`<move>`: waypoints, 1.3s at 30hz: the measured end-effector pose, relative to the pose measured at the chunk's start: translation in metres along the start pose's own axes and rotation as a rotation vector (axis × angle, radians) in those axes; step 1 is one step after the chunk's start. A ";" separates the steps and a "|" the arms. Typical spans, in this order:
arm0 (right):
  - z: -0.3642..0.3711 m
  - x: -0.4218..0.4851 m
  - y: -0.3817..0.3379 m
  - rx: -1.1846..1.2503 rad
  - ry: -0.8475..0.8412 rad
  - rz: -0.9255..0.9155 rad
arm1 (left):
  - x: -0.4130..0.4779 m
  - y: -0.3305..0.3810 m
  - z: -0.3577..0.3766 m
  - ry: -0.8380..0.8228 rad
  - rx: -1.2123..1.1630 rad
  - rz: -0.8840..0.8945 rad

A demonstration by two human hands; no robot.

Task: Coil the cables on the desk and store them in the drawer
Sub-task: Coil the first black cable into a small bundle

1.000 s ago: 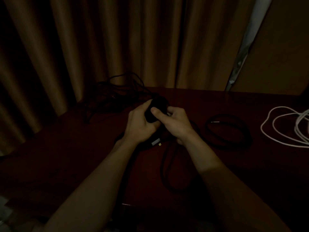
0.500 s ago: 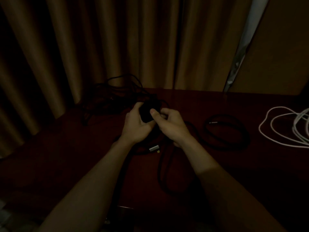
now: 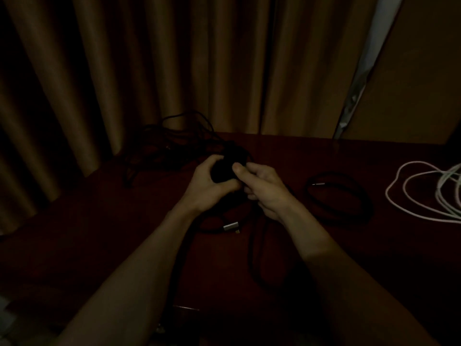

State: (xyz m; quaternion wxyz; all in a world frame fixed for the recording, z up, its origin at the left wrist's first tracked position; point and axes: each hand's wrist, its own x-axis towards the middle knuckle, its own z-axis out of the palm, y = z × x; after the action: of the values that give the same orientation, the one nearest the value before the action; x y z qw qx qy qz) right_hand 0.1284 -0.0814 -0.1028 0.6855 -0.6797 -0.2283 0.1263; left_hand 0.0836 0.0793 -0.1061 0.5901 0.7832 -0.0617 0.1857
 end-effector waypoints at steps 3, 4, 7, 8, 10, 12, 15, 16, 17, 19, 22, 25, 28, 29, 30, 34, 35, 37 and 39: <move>-0.001 0.001 0.003 -0.072 -0.040 0.023 | -0.001 -0.001 -0.003 -0.117 -0.082 -0.043; 0.000 0.001 0.003 -0.080 -0.033 0.028 | -0.001 -0.003 -0.003 -0.129 -0.095 -0.051; 0.003 0.004 0.005 -0.081 0.016 0.013 | 0.000 -0.006 0.000 -0.065 -0.086 -0.066; 0.004 0.005 0.006 -0.091 0.037 0.010 | 0.001 -0.007 0.001 -0.034 -0.053 -0.058; 0.005 0.008 0.005 -0.107 0.064 0.026 | 0.001 -0.008 0.001 0.014 0.041 -0.029; 0.006 0.011 0.004 -0.127 0.080 0.039 | 0.001 -0.008 0.000 0.057 0.145 0.007; 0.007 0.010 0.002 -0.149 0.068 0.064 | 0.001 -0.007 0.001 0.092 0.285 0.039; 0.009 0.008 0.002 -0.133 0.057 0.063 | 0.000 -0.008 0.002 0.095 0.333 0.060; 0.011 0.007 0.001 -0.123 0.054 0.053 | 0.001 -0.009 0.004 0.097 0.380 0.085; 0.014 0.005 0.001 -0.184 0.097 0.025 | 0.003 -0.014 0.004 0.107 0.442 0.113; 0.015 0.005 -0.001 -0.240 0.118 -0.007 | 0.006 -0.020 0.000 0.065 0.432 0.077; 0.006 0.005 -0.001 -0.230 0.132 -0.033 | 0.006 -0.017 -0.002 -0.021 0.252 0.025; 0.000 0.006 0.004 -0.207 0.114 -0.027 | 0.004 -0.014 -0.005 -0.036 0.130 -0.003; 0.000 0.006 0.005 -0.197 0.106 -0.018 | 0.005 -0.015 -0.005 -0.025 0.137 0.000; 0.000 0.006 0.005 -0.190 0.104 -0.009 | 0.005 -0.015 -0.005 -0.012 0.154 0.008; 0.003 0.008 0.005 -0.112 0.110 0.030 | 0.002 -0.012 0.000 0.090 0.288 0.076; 0.005 0.009 0.005 -0.101 0.118 0.033 | 0.002 -0.011 0.000 0.125 0.315 0.101; 0.009 0.011 0.005 -0.108 0.121 0.037 | 0.001 -0.012 0.000 0.194 0.379 0.140; 0.010 0.012 0.007 -0.126 0.124 0.056 | 0.001 -0.014 0.001 0.234 0.443 0.161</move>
State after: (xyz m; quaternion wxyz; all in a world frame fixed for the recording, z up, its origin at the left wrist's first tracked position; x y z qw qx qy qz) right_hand 0.1343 -0.0663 -0.1081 0.6505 -0.7340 -0.1737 0.0885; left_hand 0.0888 0.0826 -0.1184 0.3908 0.8590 -0.0129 0.3304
